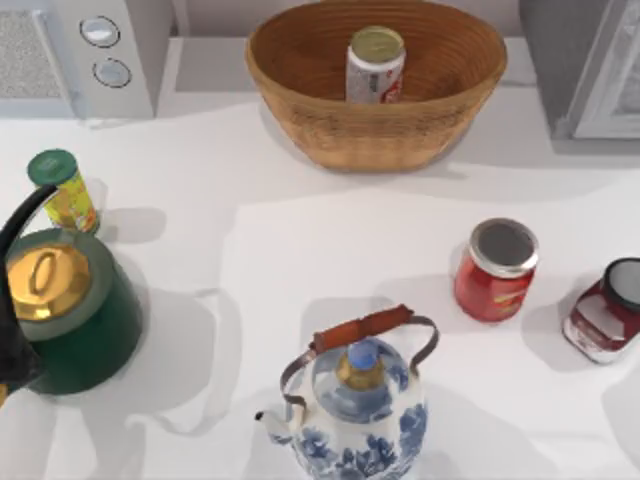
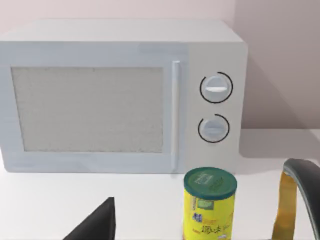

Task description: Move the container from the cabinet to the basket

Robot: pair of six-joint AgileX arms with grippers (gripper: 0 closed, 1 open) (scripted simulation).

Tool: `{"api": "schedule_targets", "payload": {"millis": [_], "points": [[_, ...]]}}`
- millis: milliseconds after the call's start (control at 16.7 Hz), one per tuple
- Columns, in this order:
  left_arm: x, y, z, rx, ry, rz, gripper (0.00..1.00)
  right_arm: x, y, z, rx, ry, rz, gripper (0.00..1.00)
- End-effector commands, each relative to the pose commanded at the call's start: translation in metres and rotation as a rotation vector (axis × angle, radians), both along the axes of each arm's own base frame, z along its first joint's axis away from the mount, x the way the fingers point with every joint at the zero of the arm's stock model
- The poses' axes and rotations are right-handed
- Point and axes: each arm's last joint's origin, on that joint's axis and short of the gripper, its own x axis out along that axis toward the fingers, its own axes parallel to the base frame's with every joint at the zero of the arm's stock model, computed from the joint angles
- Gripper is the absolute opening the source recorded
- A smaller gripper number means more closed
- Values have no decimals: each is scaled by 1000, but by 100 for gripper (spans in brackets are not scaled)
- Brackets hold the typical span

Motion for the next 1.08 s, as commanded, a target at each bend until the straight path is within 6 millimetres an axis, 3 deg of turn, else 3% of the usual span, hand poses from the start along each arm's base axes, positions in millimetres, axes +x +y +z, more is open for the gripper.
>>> {"api": "schedule_targets", "payload": {"millis": [240, 480, 780, 900, 1080], "points": [[0, 0, 0, 0, 0, 0, 100, 13, 7, 0, 5, 1, 0, 100], [0, 0, 0, 0, 0, 0, 100, 52, 39, 2, 9, 1, 0, 100], [0, 0, 0, 0, 0, 0, 100, 100, 125, 4, 10, -1, 1, 100], [0, 0, 0, 0, 0, 0, 100, 108, 169, 4, 9, -2, 2, 100], [0, 0, 0, 0, 0, 0, 100, 104, 230, 3, 7, -1, 1, 100]]}}
